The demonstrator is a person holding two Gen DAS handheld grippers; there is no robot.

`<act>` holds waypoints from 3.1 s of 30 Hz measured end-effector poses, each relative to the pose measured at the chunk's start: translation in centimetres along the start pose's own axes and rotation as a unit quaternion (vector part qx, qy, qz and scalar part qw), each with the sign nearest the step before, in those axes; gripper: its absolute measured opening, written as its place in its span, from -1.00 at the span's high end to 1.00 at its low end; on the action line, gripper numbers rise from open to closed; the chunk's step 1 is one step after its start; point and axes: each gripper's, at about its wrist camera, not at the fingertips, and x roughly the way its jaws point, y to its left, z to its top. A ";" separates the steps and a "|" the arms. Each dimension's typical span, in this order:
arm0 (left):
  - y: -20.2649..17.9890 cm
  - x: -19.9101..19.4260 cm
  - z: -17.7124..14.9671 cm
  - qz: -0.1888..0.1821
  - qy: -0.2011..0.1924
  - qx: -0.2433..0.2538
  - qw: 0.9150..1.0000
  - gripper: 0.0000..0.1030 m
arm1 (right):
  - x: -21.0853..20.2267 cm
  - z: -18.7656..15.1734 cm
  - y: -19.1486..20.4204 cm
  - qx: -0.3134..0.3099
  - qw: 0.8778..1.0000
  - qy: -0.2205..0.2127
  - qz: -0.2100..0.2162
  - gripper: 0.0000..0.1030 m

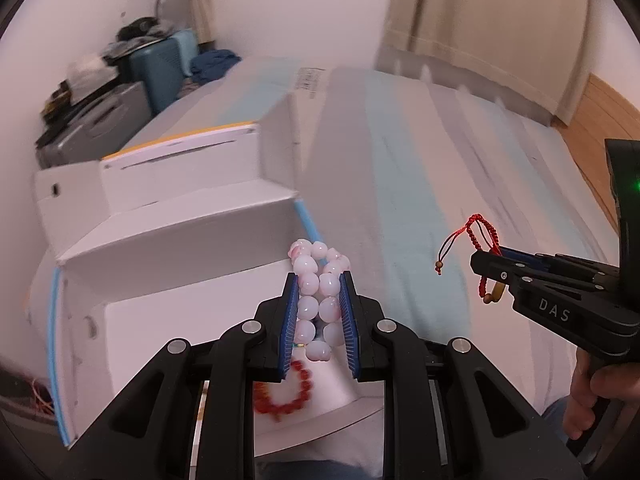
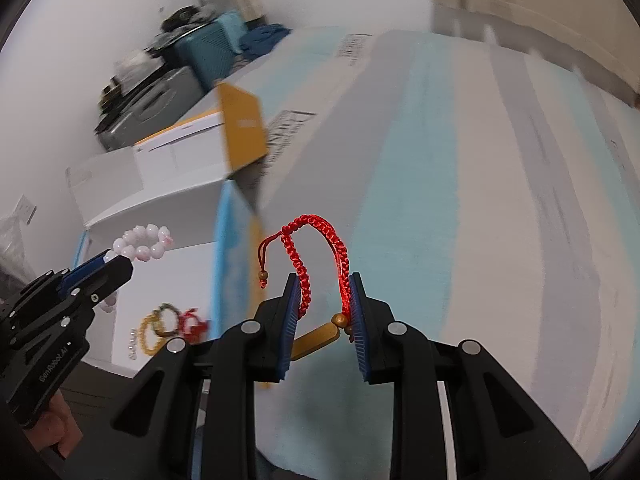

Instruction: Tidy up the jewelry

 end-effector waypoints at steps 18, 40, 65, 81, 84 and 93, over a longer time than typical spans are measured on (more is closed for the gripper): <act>13.5 -0.6 -4.4 0.059 0.033 -0.081 0.994 0.62 | 6.8 -2.1 15.1 -0.100 0.992 0.059 0.038 0.54; 17.0 5.5 -7.7 0.059 0.114 -0.098 0.987 0.58 | 14.4 -3.9 17.5 -0.109 0.986 0.128 0.020 0.46; 18.0 -2.2 -7.8 0.105 0.034 -0.113 0.987 -0.68 | 10.0 -3.8 18.8 -0.131 0.987 0.080 0.051 -0.81; 15.0 -7.9 -10.1 0.090 -0.020 -0.102 0.991 -0.88 | 1.2 -7.3 17.4 -0.125 0.991 -0.027 0.028 -0.85; 14.1 -9.0 -10.8 0.084 -0.032 -0.103 0.991 -0.89 | -0.4 -8.4 16.9 -0.115 0.992 -0.043 0.025 -0.85; 12.1 -11.5 -13.1 0.073 -0.053 -0.112 0.990 -0.88 | -3.9 -11.5 15.3 -0.103 0.991 -0.083 0.007 -0.85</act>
